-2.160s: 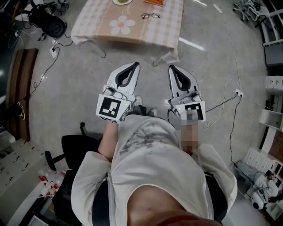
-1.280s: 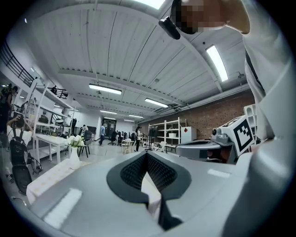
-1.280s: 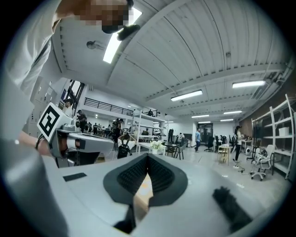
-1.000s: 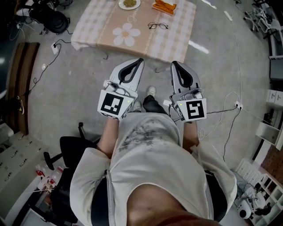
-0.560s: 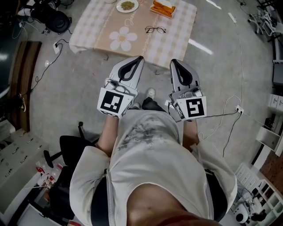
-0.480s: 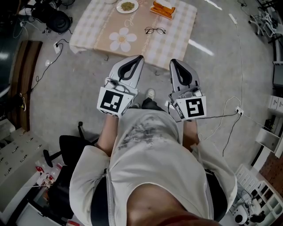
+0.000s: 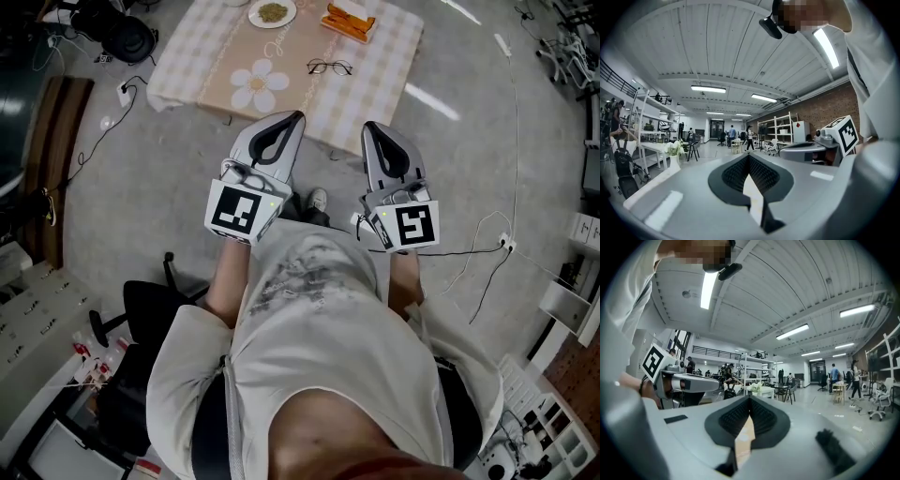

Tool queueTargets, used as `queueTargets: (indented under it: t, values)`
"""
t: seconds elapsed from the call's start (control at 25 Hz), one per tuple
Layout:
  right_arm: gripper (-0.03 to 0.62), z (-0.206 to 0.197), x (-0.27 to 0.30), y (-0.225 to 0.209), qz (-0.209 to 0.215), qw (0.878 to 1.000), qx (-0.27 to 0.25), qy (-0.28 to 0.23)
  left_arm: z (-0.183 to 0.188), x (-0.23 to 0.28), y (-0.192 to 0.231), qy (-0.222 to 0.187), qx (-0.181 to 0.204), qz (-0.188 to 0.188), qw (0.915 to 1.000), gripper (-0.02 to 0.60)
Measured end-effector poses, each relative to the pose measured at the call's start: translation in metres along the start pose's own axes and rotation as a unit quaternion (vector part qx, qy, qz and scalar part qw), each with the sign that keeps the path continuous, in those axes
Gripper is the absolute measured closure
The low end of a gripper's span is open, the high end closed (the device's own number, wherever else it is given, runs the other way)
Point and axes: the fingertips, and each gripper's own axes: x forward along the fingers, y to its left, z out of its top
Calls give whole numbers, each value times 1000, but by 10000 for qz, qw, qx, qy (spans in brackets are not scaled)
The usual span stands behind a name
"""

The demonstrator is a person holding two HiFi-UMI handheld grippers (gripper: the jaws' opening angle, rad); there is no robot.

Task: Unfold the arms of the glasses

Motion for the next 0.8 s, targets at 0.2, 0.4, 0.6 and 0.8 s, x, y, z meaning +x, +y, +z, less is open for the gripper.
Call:
queueTargets:
  t: [0.2, 0.4, 0.6, 0.8]
  values:
    - [579, -8, 17, -12, -90, 9999, 12, 95, -11, 15, 13, 84, -72, -105, 9999, 574]
    - [579, -13, 42, -27, -319, 9993, -14, 196, -14, 40, 38, 47, -72, -364, 9993, 574]
    - [579, -13, 71, -46, -557, 9981, -50, 274, -17, 67, 65, 76, -108, -585, 9982, 574]
    - [579, -18, 95, -60, -795, 9959, -43, 423, -21, 92, 90, 97, -205, -855, 9961, 574]
